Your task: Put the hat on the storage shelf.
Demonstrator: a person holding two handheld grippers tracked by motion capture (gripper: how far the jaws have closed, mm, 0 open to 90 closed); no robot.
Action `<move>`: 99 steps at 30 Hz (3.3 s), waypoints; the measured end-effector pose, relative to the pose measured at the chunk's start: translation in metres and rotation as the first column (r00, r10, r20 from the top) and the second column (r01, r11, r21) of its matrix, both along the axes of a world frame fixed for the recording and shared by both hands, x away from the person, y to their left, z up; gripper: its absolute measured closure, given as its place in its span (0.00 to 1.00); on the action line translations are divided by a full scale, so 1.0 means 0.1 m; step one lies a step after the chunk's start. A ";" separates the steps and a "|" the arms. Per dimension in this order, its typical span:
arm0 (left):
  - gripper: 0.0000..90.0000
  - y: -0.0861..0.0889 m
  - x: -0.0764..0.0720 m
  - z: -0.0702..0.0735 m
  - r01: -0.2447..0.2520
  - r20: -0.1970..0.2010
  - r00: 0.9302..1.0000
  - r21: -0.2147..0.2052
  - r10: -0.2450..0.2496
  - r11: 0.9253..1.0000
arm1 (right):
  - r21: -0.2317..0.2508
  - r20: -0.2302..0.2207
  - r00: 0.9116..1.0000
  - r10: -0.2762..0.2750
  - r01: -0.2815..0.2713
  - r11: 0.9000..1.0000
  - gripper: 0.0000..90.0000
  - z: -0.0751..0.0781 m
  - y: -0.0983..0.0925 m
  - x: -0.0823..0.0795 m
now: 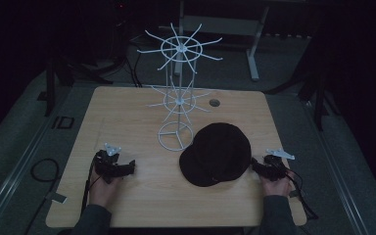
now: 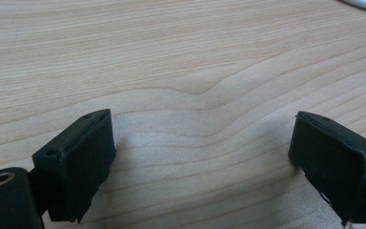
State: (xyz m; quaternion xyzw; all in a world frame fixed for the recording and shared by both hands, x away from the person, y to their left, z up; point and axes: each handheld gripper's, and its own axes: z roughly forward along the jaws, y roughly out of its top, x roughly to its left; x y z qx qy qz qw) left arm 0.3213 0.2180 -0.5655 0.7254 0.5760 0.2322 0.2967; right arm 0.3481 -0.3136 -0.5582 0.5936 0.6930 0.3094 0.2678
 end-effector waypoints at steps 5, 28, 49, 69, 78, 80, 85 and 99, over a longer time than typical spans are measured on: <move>0.10 0.00 0.00 0.00 -0.001 0.001 1.000 0.000 0.001 1.000 | -0.004 -0.022 1.000 0.009 -0.009 1.000 0.37 0.01 0.01 -0.03; 0.10 -0.01 0.00 0.00 -0.001 0.001 1.000 -0.002 0.001 1.000 | 0.013 -0.033 0.999 0.013 -0.012 1.000 0.45 0.44 0.24 -0.22; 0.10 -0.02 0.00 0.00 -0.002 0.004 1.000 -0.002 0.002 1.000 | 0.068 -0.235 0.972 0.027 -0.011 0.998 0.55 0.21 0.62 0.03; 0.10 -0.02 0.00 0.00 -0.001 0.003 1.000 -0.003 0.001 1.000 | 0.039 -0.264 0.963 -0.057 0.070 0.997 0.80 0.24 0.69 0.19; 0.10 -0.03 0.00 0.00 -0.001 0.003 1.000 -0.004 0.001 1.000 | 0.126 -0.246 0.965 -0.094 0.128 0.984 0.85 0.25 0.62 0.28; 0.10 -0.03 0.00 0.00 -0.001 0.003 1.000 -0.004 0.001 1.000 | 0.134 -0.229 0.968 -0.100 0.133 0.982 0.86 0.27 0.60 0.30; 0.10 -0.03 0.00 0.00 -0.002 0.003 1.000 -0.004 0.002 1.000 | 0.142 -0.153 0.982 -0.109 0.131 0.981 0.86 0.41 0.55 0.30; 0.10 -0.03 0.00 0.00 -0.001 0.002 1.000 -0.004 0.001 1.000 | 0.114 0.027 0.995 -0.098 0.095 0.989 0.87 0.84 0.43 0.40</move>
